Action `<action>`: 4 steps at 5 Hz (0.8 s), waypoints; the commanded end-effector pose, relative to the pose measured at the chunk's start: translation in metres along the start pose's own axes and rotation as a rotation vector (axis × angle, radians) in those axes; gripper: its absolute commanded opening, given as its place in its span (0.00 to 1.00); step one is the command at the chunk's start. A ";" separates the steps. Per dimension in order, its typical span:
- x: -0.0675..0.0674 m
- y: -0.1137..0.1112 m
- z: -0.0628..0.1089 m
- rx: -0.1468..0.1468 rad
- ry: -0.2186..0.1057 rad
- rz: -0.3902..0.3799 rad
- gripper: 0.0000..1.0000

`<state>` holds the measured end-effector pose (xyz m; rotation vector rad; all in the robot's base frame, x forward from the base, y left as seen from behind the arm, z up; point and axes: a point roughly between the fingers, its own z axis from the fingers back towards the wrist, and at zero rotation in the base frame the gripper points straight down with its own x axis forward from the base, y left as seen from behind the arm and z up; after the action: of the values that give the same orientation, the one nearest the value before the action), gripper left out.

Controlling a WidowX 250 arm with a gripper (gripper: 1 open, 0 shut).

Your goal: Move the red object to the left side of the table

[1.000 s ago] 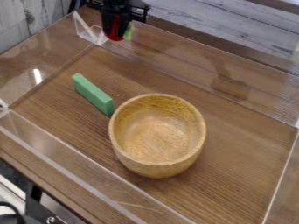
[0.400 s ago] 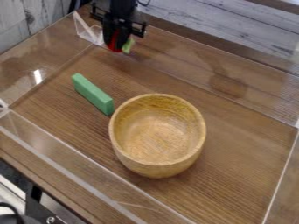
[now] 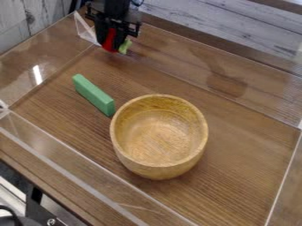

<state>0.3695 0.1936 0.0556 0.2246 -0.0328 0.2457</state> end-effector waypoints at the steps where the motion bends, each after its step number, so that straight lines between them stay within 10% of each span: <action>1: 0.009 0.017 0.019 0.009 -0.056 -0.034 0.00; 3: -0.003 0.017 0.039 -0.001 -0.050 -0.106 0.00; 4: -0.008 0.018 0.048 -0.008 -0.048 -0.141 1.00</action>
<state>0.3543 0.1920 0.0686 0.1832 0.0239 0.0898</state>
